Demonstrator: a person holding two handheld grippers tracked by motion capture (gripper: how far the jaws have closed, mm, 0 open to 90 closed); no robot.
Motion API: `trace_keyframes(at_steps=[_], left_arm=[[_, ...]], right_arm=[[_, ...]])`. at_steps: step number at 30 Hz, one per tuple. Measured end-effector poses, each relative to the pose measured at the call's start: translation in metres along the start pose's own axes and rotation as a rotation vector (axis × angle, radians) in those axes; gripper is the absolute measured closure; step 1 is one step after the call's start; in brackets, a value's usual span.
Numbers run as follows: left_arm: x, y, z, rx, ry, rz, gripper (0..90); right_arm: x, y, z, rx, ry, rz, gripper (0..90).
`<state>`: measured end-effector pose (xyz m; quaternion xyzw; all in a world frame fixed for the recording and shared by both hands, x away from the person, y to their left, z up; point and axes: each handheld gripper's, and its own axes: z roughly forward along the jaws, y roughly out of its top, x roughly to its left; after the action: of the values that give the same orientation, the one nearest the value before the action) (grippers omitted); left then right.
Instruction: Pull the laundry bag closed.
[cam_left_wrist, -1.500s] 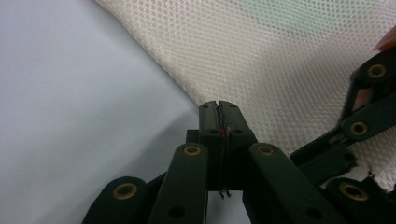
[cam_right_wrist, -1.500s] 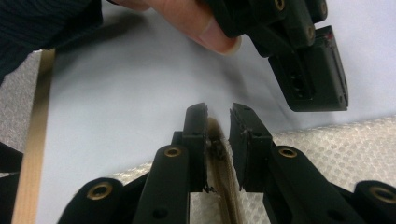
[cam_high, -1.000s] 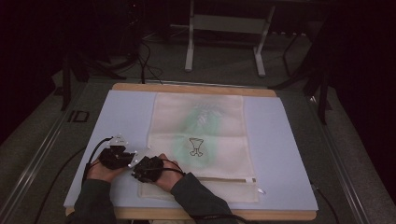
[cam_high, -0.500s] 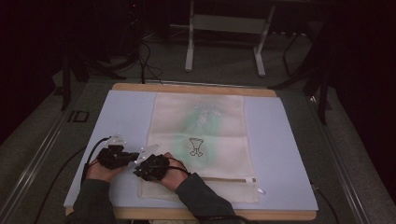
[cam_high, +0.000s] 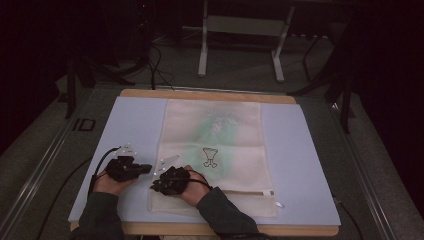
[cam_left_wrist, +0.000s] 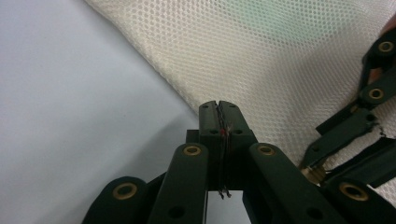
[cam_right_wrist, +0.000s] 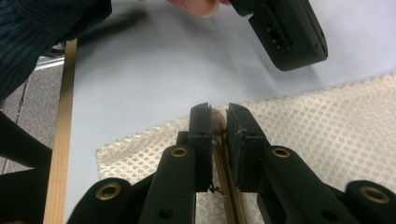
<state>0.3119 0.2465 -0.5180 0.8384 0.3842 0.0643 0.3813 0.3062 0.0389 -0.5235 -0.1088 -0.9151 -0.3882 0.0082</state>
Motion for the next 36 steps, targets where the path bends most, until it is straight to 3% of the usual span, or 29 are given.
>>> trace_keyframes(at_steps=[10, 25, 36], left_arm=[[-0.001, 0.0, 0.001, -0.003, -0.025, 0.003, 88.8], [-0.005, 0.001, 0.005, 0.013, -0.061, 0.025, 88.8], [-0.011, 0.002, 0.016, 0.077, -0.087, 0.05, 89.0]], right_arm=[[-0.003, -0.001, 0.003, 0.01, 0.025, 0.024, 80.4], [-0.002, -0.004, 0.008, 0.021, 0.01, -0.003, 81.3], [0.0, -0.006, 0.008, 0.013, -0.007, -0.025, 81.4]])
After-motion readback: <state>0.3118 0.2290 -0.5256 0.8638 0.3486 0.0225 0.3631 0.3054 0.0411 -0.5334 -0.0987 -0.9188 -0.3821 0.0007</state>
